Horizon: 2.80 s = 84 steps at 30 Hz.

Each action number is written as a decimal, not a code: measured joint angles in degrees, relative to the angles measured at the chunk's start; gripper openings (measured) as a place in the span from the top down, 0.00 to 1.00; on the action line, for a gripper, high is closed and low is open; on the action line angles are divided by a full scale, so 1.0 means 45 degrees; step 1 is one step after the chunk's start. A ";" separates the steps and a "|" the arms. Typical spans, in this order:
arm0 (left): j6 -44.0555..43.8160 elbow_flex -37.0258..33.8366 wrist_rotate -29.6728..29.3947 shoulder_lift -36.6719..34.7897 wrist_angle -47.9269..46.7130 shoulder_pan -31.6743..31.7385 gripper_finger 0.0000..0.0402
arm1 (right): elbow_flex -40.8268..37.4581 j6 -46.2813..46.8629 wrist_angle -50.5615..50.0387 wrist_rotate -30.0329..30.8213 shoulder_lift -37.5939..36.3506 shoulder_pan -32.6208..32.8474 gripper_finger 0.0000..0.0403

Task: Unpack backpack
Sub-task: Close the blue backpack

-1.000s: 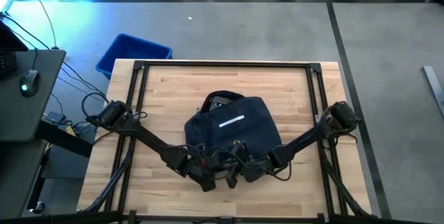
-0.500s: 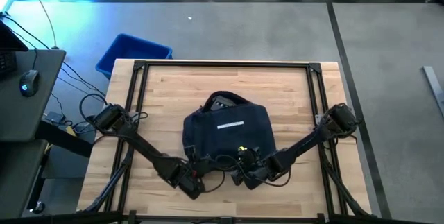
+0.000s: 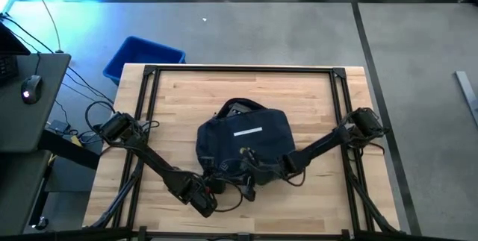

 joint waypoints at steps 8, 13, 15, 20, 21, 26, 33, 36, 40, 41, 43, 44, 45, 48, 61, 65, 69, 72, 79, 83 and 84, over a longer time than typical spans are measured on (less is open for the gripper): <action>0.0867 0.0000 -0.0314 0.0000 0.0155 -0.0008 1.00 | 0.0114 -0.3951 -0.0126 -0.2172 0.0000 -0.0911 0.75; 0.0867 0.0000 -0.0318 -0.0015 0.0160 -0.0008 1.00 | 0.0104 -0.5107 -0.0308 -0.2678 0.0000 -0.1279 0.73; 0.0867 0.0000 -0.0318 -0.0015 0.0167 -0.0008 1.00 | 0.0104 -0.5439 -0.0313 -0.3365 0.0001 -0.1378 0.73; 0.0867 0.0000 -0.0318 -0.0015 0.0185 0.0026 1.00 | 0.0104 -0.5672 0.0051 -0.3892 0.0297 -0.1586 0.73; 0.0867 0.0005 -0.0318 -0.0015 0.0199 0.0030 1.00 | 0.0104 -0.5629 0.0136 -0.4047 0.0333 -0.1624 0.73; 0.0867 0.0005 -0.0315 -0.0015 0.0233 0.0077 1.00 | 0.0099 -0.5435 0.0920 -0.4457 0.0904 -0.1688 0.73; 0.0605 0.0005 -0.0323 -0.0015 0.0211 0.0079 1.00 | 0.0099 -0.4892 0.1179 -0.4137 0.1073 -0.1676 0.84; 0.0326 0.0005 -0.0382 -0.0015 0.0149 0.0084 1.00 | 0.0176 -0.4005 0.0995 -0.4205 0.1073 -0.1681 0.97; -0.0782 0.0014 -0.0403 -0.0070 -0.0397 0.0081 1.00 | 0.0801 -0.3312 -0.0462 -0.3749 0.1056 -0.1390 0.99; -0.1205 0.0024 -0.0411 -0.0090 -0.0653 0.0052 1.00 | 0.0982 -0.3194 -0.0929 -0.3576 0.1011 -0.1268 0.99; -0.2024 0.0034 -0.0552 -0.0161 -0.1279 -0.0052 1.00 | 0.1413 -0.2998 -0.1837 -0.3055 0.0950 -0.0993 1.00; -0.2417 0.0034 -0.0622 -0.0185 -0.1620 -0.0123 1.00 | 0.1645 -0.2909 -0.2391 -0.2852 0.0918 -0.0858 1.00; -0.2787 0.0029 -0.0676 -0.0185 -0.1927 -0.0209 1.00 | 0.1870 -0.2829 -0.3018 -0.2703 0.0894 -0.0731 1.00; -0.3632 -0.0019 -0.0687 -0.0185 -0.2581 -0.0504 1.00 | 0.2505 -0.2549 -0.4586 -0.1945 0.0894 -0.0317 1.00; -0.6200 -0.0267 -0.0354 -0.0189 -0.4374 -0.1755 1.00 | 0.3272 0.1071 -1.1014 0.0621 0.0894 0.1069 1.00; -0.6682 -0.0272 -0.0559 -0.0189 -0.4755 -0.1986 1.00 | 0.3062 0.2438 -1.3187 0.0905 0.0894 0.1538 1.00; -0.6261 -0.0272 -0.0948 -0.0175 -0.4811 -0.1798 1.00 | 0.3060 0.3221 -1.4248 0.0822 0.0879 0.2313 1.00; -0.5701 -0.0662 -0.1168 -0.0180 -0.4249 -0.1204 1.00 | 0.3090 0.4546 -1.4816 0.0389 0.0894 0.3087 1.00; -0.1847 -0.1924 -0.1299 -0.0218 -0.1524 0.0780 1.00 | 0.3819 0.7204 -1.4118 0.0535 0.0899 0.4587 1.00; 0.0332 -0.1957 -0.1235 -0.0509 -0.1335 0.1722 0.98 | 0.4354 0.6839 -1.3102 0.1349 0.0899 0.4500 1.00; 0.0672 -0.1967 -0.1182 -0.0728 -0.1441 0.1909 0.97 | 0.4398 0.6616 -1.2810 0.1596 0.0899 0.4357 1.00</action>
